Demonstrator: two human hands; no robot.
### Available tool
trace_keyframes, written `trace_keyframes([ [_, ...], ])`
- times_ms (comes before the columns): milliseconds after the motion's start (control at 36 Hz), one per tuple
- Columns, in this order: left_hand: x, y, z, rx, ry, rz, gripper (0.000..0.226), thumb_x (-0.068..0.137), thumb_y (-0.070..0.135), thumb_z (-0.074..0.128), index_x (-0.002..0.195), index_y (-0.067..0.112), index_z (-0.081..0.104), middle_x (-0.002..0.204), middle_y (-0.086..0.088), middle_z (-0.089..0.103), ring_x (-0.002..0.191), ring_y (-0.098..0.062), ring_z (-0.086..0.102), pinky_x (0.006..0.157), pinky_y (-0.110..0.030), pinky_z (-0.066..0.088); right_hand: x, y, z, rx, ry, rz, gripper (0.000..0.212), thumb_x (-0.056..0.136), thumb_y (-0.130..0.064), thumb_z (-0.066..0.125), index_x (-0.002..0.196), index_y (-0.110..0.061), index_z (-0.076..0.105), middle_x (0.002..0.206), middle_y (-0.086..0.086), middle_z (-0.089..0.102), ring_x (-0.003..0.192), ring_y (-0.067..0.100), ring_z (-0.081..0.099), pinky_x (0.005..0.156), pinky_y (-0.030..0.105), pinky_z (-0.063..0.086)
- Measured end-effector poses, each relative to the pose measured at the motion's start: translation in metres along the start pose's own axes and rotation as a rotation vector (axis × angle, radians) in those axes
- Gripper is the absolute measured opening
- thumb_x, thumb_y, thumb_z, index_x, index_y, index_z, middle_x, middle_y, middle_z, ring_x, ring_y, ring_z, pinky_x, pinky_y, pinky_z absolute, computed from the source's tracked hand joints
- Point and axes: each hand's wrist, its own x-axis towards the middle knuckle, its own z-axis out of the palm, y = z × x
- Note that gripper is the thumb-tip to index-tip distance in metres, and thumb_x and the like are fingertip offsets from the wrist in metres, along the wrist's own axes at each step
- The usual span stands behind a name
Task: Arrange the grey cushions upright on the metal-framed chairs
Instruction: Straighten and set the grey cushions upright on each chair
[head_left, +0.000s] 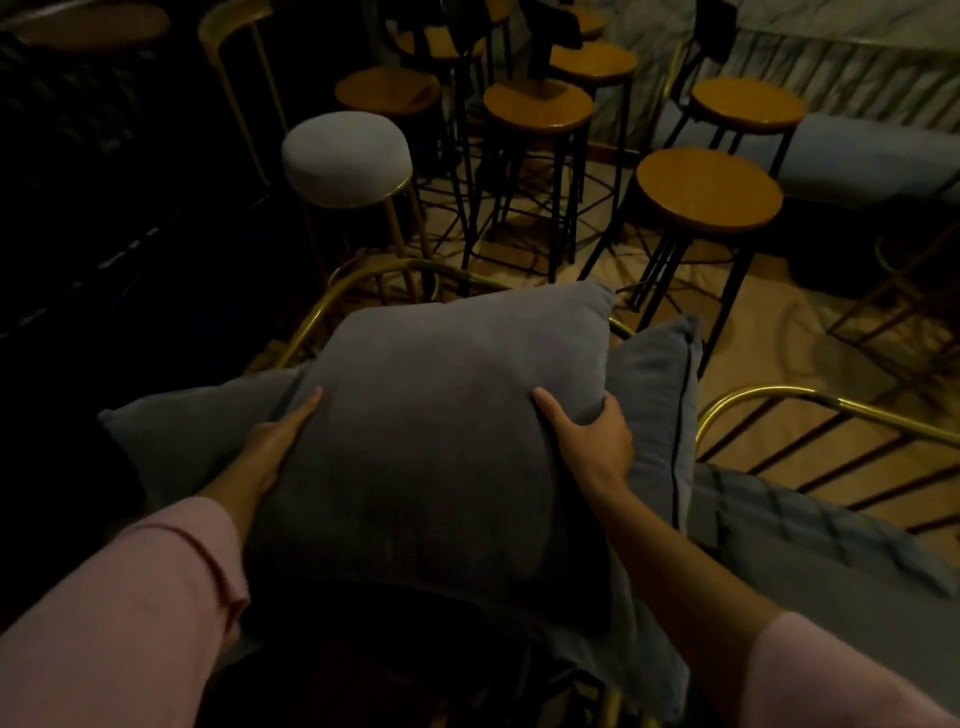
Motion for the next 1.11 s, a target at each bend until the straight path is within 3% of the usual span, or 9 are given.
trace_keyframes([
  [139,0.010,0.014,-0.018,-0.095,-0.024,0.058,0.095,0.069,0.079,0.059,0.141,0.019,0.045,0.142,-0.013,0.052,0.126,-0.038,0.051,0.106,-0.051,0.040,-0.007,0.005,-0.030,0.133,-0.016,-0.118,0.078,0.073,-0.058,0.077,0.137,-0.021,0.053,0.129,-0.002,0.063,0.113,0.016,0.060,0.096,0.038,0.052],
  [250,-0.029,0.055,-0.013,-0.147,-0.144,0.192,0.053,0.092,0.067,0.035,0.119,0.026,0.057,0.102,-0.003,0.063,0.098,-0.026,0.058,0.098,-0.040,0.040,-0.016,0.005,-0.053,0.210,0.006,-0.187,0.072,0.077,-0.051,0.077,0.138,-0.023,0.052,0.125,-0.010,0.060,0.100,-0.002,0.058,0.081,0.016,0.048],
  [417,-0.085,0.121,0.002,-0.229,-0.230,0.399,0.038,0.094,0.060,0.038,0.097,0.031,0.062,0.132,0.001,0.056,0.122,-0.019,0.051,0.101,-0.032,0.036,-0.020,-0.012,-0.109,0.378,0.025,-0.227,0.066,0.077,-0.051,0.077,0.133,-0.022,0.058,0.121,-0.008,0.069,0.106,0.005,0.066,0.082,0.023,0.058],
  [500,-0.106,0.151,0.032,-0.236,-0.291,0.447,0.037,0.094,0.060,0.039,0.098,0.033,0.063,0.102,0.012,0.073,0.118,-0.021,0.056,0.099,-0.034,0.039,-0.011,-0.019,-0.152,0.406,0.054,-0.217,0.058,0.079,-0.051,0.075,0.126,-0.020,0.062,0.113,-0.008,0.071,0.099,0.002,0.067,0.069,0.012,0.055],
  [639,-0.153,0.175,0.115,-0.247,-0.470,0.542,0.034,0.093,0.060,0.041,0.101,0.036,0.064,0.101,0.012,0.073,0.096,-0.011,0.064,0.087,-0.035,0.047,0.017,-0.013,-0.248,0.386,0.125,-0.191,0.046,0.080,-0.053,0.073,0.114,-0.024,0.063,0.103,-0.011,0.071,0.091,0.000,0.067,0.065,0.010,0.053],
  [722,-0.190,0.182,0.179,-0.224,-0.553,0.562,0.035,0.095,0.056,0.038,0.099,0.032,0.063,0.090,0.014,0.075,0.091,-0.010,0.063,0.081,-0.030,0.048,0.030,0.003,-0.319,0.378,0.192,-0.172,0.073,0.068,-0.067,0.073,0.122,-0.019,0.064,0.108,-0.007,0.072,0.096,0.008,0.069,0.080,0.026,0.057],
  [861,-0.239,0.188,0.286,-0.200,-0.675,0.569,0.048,0.091,0.052,0.052,0.128,0.021,0.059,0.127,-0.002,0.066,0.104,-0.015,0.069,0.097,-0.038,0.049,0.052,0.037,-0.439,0.299,0.242,-0.094,0.071,0.076,-0.065,0.070,0.129,-0.019,0.057,0.114,-0.005,0.067,0.090,0.008,0.064,0.075,0.024,0.052],
  [1000,-0.288,0.177,0.398,-0.151,-0.816,0.503,0.076,0.070,0.065,0.068,0.133,0.025,0.056,0.127,0.002,0.067,0.116,-0.017,0.063,0.108,-0.040,0.043,0.079,0.082,-0.531,0.307,0.299,0.055,0.096,0.073,-0.072,0.067,0.147,-0.017,0.041,0.145,0.005,0.052,0.124,0.028,0.056,0.085,0.034,0.049],
  [1111,-0.313,0.155,0.480,-0.215,-0.862,0.421,0.056,0.082,0.059,0.060,0.126,0.024,0.060,0.113,0.005,0.074,0.100,-0.013,0.072,0.099,-0.040,0.051,0.102,0.125,-0.580,0.337,0.288,0.057,0.104,0.061,-0.079,0.069,0.143,-0.020,0.045,0.136,-0.002,0.058,0.119,0.020,0.058,0.079,0.029,0.052],
])
